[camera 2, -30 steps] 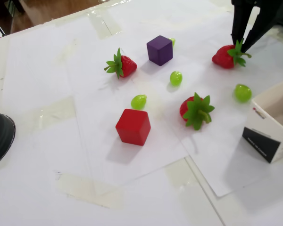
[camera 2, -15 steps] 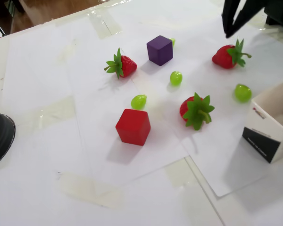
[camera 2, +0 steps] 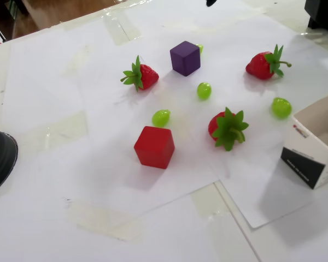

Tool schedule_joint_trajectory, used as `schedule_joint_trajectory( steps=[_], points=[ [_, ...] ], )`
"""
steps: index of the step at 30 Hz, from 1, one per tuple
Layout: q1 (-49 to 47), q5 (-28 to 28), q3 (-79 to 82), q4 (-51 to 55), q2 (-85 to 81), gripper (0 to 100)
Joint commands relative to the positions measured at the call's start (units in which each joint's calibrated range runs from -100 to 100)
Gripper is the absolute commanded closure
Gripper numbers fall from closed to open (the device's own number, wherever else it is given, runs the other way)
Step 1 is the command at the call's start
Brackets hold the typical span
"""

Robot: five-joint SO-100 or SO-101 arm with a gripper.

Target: Pick up the grapes and place them in the box.

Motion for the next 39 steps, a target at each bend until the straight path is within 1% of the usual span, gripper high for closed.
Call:
schedule_joint_trajectory(
  steps=[1,4,7,10,11,16,20,29,32,34,39],
  points=[
    [0.72,2.49,-14.49,-0.93,20.68,100],
    [-1.2,3.27,-19.3,2.01,26.7,100],
    [-2.0,3.22,-19.4,2.59,27.9,99],
    [-2.52,3.91,-19.67,3.57,28.24,91],
    [-2.59,4.0,-19.67,3.73,28.07,90],
    [-2.74,4.2,-19.03,3.08,28.24,86],
    [-2.59,4.0,-19.03,2.01,28.85,85],
    [-3.92,3.42,-19.3,-4.6,37.79,87],
    [-3.99,3.37,-19.58,-4.85,38.13,88],
    [-3.55,3.27,-19.49,-4.77,38.13,92],
    [-2.67,3.52,-19.4,-3.13,37.36,96]
  ],
)
